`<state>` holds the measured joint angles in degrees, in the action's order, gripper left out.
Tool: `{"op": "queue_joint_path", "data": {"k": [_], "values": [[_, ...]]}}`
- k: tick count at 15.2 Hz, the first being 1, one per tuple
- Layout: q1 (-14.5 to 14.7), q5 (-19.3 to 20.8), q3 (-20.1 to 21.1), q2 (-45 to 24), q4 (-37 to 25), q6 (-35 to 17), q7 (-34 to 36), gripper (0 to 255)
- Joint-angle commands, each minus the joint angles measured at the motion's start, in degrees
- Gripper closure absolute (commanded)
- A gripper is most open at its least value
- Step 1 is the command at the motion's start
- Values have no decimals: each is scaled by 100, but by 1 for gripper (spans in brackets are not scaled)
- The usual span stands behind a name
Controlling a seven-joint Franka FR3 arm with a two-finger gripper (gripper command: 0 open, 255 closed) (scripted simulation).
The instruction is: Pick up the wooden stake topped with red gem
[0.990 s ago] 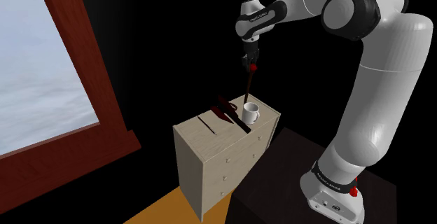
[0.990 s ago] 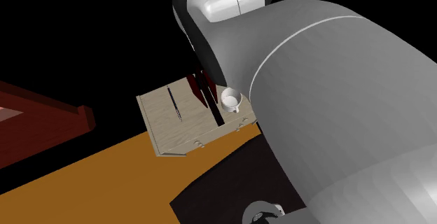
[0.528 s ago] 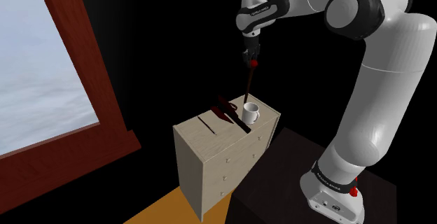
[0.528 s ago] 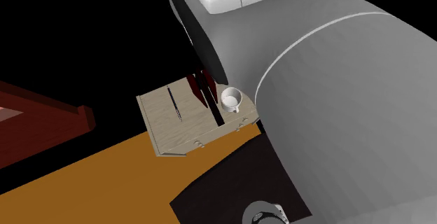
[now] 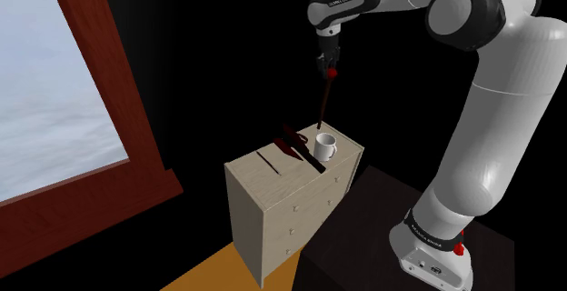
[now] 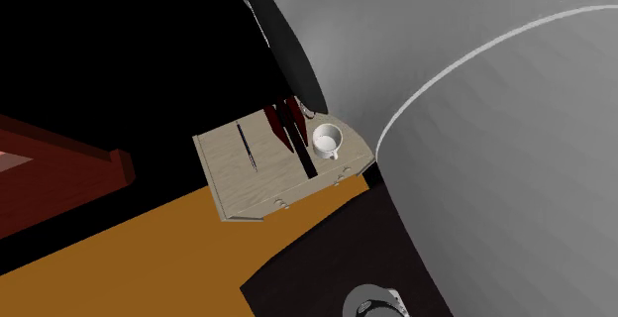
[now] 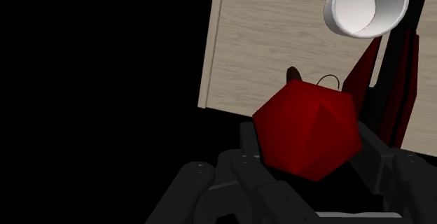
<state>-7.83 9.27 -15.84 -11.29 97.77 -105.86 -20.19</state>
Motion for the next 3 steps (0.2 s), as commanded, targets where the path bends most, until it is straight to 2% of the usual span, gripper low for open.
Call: {"op": "queue_joint_path", "data": {"k": [1,3], "values": [[3,-4,1,10,-140,152,-21,255],[3,-4,1,12,-150,163,-22,255]]}}
